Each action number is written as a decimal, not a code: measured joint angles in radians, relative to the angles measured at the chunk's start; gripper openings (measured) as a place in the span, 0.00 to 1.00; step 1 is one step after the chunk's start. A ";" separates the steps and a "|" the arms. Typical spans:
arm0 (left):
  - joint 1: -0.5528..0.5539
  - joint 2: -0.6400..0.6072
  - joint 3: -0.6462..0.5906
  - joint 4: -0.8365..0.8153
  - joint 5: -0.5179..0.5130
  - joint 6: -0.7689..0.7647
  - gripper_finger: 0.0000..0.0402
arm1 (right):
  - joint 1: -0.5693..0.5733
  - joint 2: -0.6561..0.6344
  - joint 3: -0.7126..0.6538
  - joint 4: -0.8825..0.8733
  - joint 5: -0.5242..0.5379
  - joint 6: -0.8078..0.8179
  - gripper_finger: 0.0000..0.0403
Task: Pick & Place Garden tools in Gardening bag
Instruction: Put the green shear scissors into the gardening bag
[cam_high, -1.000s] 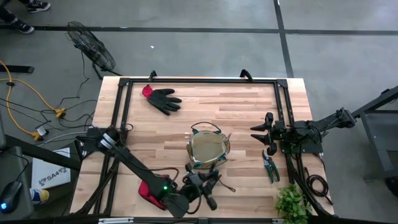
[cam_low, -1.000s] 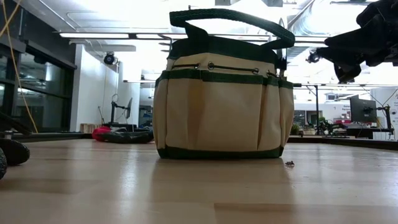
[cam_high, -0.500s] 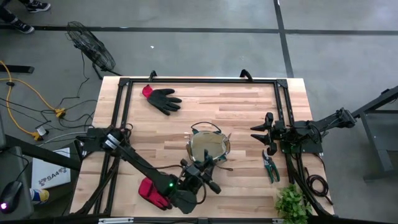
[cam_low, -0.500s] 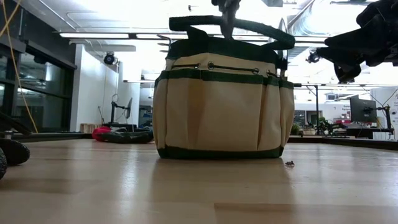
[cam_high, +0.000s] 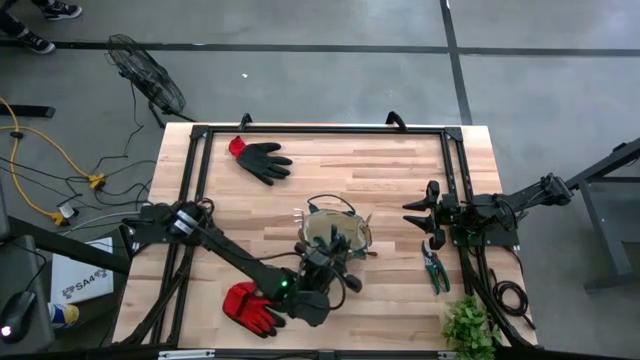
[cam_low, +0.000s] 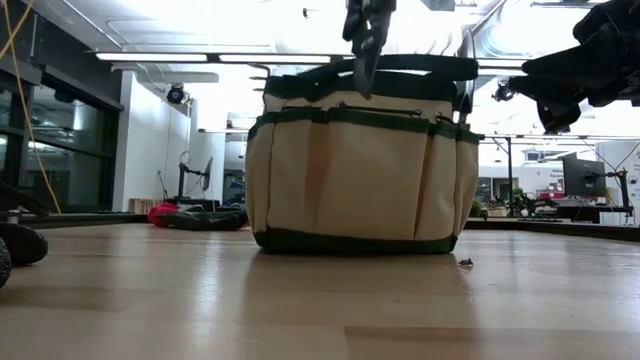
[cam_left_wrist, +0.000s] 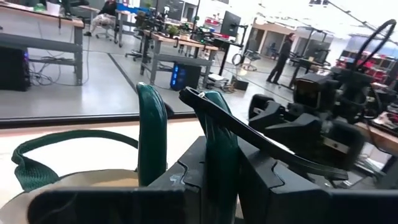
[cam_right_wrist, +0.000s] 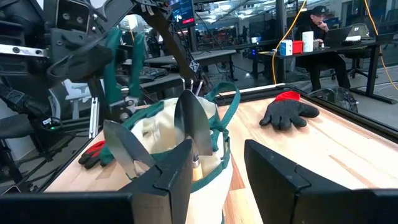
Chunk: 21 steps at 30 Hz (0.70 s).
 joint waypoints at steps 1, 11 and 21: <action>0.005 0.000 0.000 -0.008 0.000 0.000 0.12 | 0.000 0.000 0.000 0.000 0.000 0.000 0.34; 0.028 0.000 0.000 -0.074 -0.005 0.000 0.12 | 0.000 0.000 0.000 0.000 0.000 0.000 0.34; 0.028 0.000 0.000 -0.161 -0.009 -0.002 0.12 | 0.000 0.000 0.000 0.000 0.000 0.000 0.34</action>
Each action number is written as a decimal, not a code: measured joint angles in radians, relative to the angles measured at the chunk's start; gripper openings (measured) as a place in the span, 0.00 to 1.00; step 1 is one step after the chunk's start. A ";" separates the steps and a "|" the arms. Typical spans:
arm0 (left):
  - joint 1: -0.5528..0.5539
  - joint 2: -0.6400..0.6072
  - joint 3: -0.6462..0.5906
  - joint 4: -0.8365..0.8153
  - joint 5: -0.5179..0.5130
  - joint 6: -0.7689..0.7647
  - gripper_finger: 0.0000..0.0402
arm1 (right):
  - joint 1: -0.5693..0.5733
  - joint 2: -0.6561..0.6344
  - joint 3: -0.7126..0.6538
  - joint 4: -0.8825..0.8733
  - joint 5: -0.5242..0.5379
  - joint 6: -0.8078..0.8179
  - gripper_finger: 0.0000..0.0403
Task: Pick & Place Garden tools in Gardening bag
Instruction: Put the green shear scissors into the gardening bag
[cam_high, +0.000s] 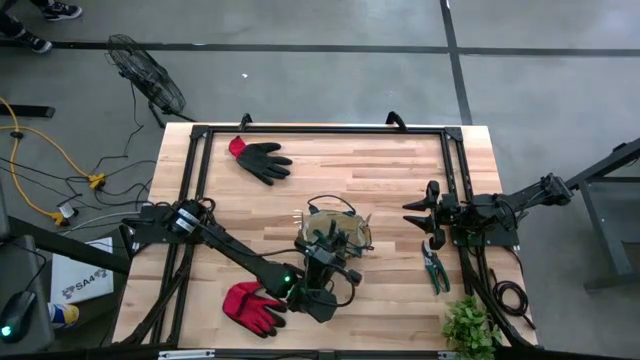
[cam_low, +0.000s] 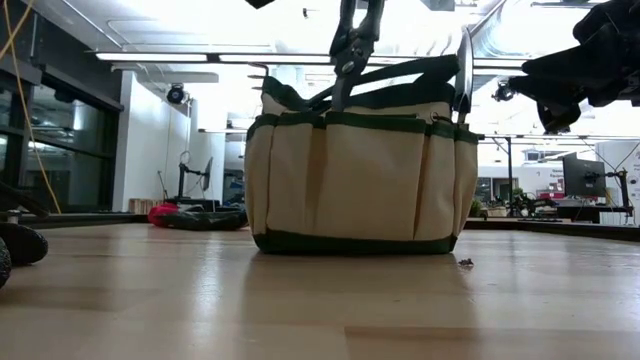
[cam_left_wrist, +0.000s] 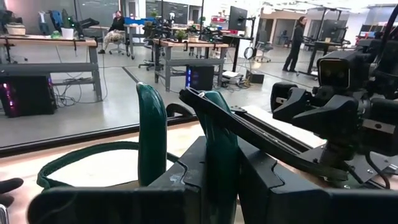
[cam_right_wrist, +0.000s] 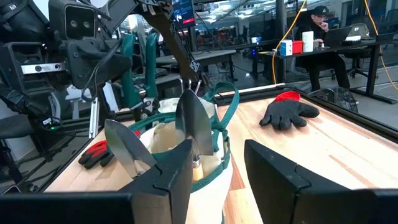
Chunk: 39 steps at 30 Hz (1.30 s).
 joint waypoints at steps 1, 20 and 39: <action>0.000 0.000 0.000 0.000 -0.001 -0.002 0.12 | 0.000 0.000 0.000 0.000 0.000 0.000 0.34; -0.001 0.048 -0.002 -0.003 0.012 -0.104 0.12 | 0.000 0.000 0.000 0.000 0.000 0.000 0.34; 0.014 0.087 -0.001 0.010 0.013 -0.094 0.12 | 0.000 0.000 0.000 0.000 0.000 0.000 0.34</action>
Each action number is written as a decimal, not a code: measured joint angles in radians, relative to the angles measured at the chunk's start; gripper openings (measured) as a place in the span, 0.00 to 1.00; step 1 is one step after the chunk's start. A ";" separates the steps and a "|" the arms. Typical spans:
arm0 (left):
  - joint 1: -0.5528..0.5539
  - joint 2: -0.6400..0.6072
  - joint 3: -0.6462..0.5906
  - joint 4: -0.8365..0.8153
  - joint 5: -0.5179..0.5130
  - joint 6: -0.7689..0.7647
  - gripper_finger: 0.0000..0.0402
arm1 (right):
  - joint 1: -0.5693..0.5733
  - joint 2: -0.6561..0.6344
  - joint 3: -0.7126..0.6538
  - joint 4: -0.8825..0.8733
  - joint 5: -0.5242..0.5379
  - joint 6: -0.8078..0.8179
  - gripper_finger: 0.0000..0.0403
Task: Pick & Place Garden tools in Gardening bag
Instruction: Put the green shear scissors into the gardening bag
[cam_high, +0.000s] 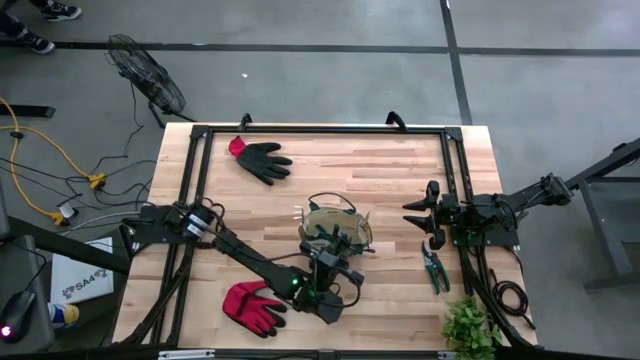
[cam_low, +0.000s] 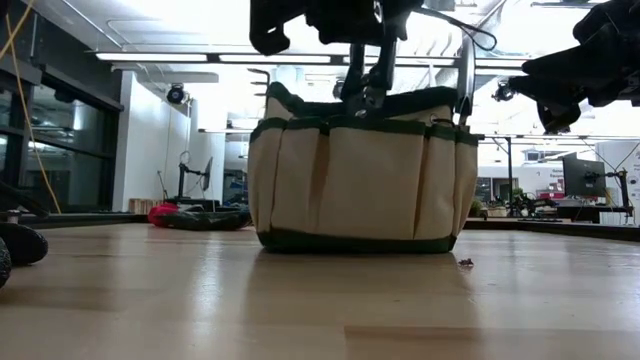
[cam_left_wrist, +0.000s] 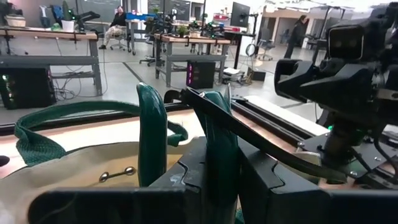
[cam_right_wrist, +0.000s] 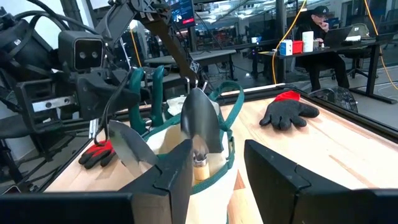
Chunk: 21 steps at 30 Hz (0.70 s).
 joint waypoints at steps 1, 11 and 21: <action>0.000 0.000 0.000 0.000 0.000 -0.002 0.12 | 0.000 0.000 0.000 0.000 0.000 0.000 0.34; 0.000 0.019 -0.001 -0.021 -0.005 -0.005 0.12 | 0.000 0.000 0.000 0.000 0.000 0.000 0.34; 0.000 0.018 -0.001 -0.020 -0.003 -0.012 0.14 | 0.000 0.000 0.000 0.000 0.000 0.000 0.34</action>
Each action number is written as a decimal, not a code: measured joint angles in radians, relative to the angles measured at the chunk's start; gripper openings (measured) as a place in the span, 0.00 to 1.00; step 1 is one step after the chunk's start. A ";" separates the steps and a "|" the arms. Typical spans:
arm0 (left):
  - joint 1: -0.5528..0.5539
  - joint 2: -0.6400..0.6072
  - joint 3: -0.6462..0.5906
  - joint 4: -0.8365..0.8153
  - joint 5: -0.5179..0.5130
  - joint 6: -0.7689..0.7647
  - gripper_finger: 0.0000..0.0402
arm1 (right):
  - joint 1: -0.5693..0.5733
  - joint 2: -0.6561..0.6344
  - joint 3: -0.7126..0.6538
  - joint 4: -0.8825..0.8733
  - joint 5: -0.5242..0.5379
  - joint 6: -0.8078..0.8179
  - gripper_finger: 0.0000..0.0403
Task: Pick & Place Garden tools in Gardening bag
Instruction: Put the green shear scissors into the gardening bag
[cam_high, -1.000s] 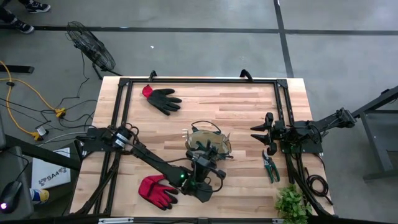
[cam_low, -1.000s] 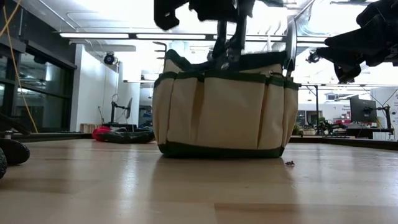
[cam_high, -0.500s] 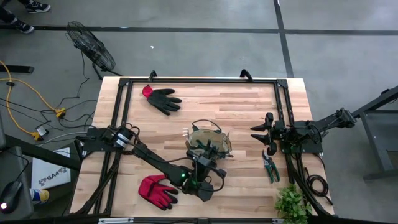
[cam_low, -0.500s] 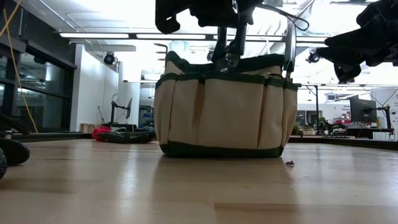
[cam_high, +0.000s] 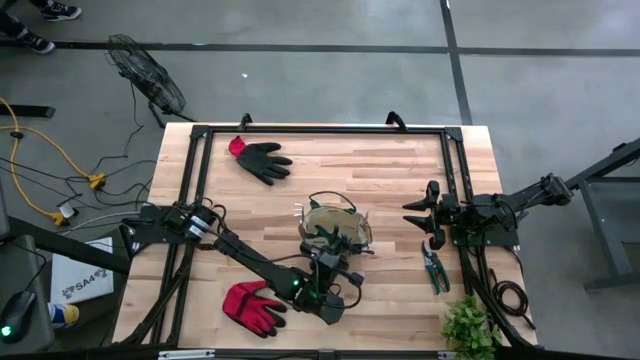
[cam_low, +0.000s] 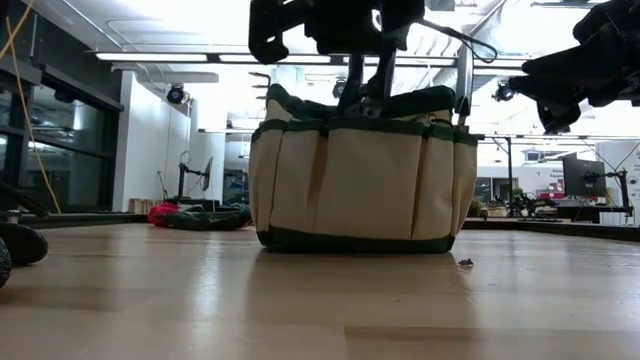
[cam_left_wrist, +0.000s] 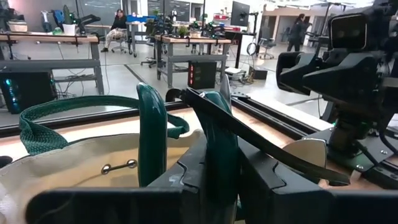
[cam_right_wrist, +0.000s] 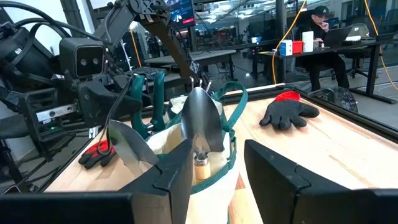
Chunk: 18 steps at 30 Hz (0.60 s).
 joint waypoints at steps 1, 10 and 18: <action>0.000 0.000 0.000 -0.002 0.004 0.000 0.16 | 0.000 0.000 0.000 0.000 0.000 0.000 0.34; 0.000 0.000 0.000 -0.008 0.044 0.004 0.32 | 0.000 0.000 0.000 0.000 0.000 0.000 0.34; 0.000 -0.001 0.000 -0.034 -0.027 0.011 0.37 | 0.000 0.000 0.000 0.000 0.000 0.000 0.34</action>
